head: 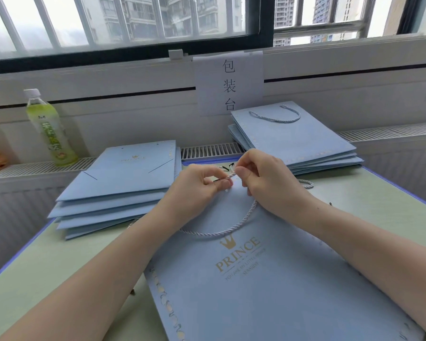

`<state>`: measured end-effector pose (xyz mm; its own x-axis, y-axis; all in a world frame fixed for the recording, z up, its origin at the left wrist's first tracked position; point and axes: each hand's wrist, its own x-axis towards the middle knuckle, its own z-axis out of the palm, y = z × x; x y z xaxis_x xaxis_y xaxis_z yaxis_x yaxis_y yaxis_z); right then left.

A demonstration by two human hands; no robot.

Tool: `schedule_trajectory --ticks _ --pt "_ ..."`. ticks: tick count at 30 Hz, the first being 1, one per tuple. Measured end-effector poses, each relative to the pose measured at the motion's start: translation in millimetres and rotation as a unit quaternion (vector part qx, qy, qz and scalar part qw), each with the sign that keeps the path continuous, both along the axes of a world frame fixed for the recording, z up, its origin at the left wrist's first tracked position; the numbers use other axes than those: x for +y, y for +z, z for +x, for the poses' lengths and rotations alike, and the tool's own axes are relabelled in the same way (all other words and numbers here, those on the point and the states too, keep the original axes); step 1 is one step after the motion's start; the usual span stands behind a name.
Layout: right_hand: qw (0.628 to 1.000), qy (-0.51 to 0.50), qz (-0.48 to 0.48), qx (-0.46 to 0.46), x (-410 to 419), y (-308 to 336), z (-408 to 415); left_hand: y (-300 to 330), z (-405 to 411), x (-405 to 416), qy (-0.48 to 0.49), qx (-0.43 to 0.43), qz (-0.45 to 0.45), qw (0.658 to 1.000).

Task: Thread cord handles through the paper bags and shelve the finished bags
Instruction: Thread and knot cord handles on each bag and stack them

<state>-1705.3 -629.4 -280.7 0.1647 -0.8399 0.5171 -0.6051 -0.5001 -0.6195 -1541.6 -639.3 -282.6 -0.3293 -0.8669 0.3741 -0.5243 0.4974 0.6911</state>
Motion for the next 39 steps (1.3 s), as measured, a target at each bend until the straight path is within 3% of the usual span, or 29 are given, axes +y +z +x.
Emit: schedule_trajectory --ticks 14,23,26,28,30,33,35,39 --pt "0.999 -0.005 -0.04 -0.025 2.7 1.9 -3.5 -0.6 0.5 -0.6 0.074 -0.016 -0.031 0.997" --pt "0.996 0.055 -0.032 0.059 3.0 -5.5 2.0 -2.2 -0.2 2.8 0.045 0.003 -0.046 0.998" --pt "0.996 0.029 -0.043 0.067 2.0 -2.7 -0.3 2.0 -0.5 2.3 0.059 -0.002 -0.013 0.998" --pt "0.995 0.026 -0.042 0.081 3.1 0.0 -1.3 6.1 1.4 1.0 0.093 -0.05 0.058 0.993" --pt "0.989 0.029 -0.055 0.133 4.2 0.6 -1.1 9.9 3.7 1.6 0.105 -0.1 0.138 0.98" --pt "0.973 0.032 -0.085 0.21 6.7 -1.3 2.4 14.4 4.7 4.5 0.106 -0.089 0.181 0.974" --pt "0.976 0.045 -0.085 0.197 8.2 -2.4 4.8 16.4 5.4 4.6 0.092 -0.069 0.186 0.976" --pt "0.993 0.069 -0.047 0.086 8.9 -2.8 8.4 21.1 6.0 5.6 0.071 0.004 0.192 0.979"
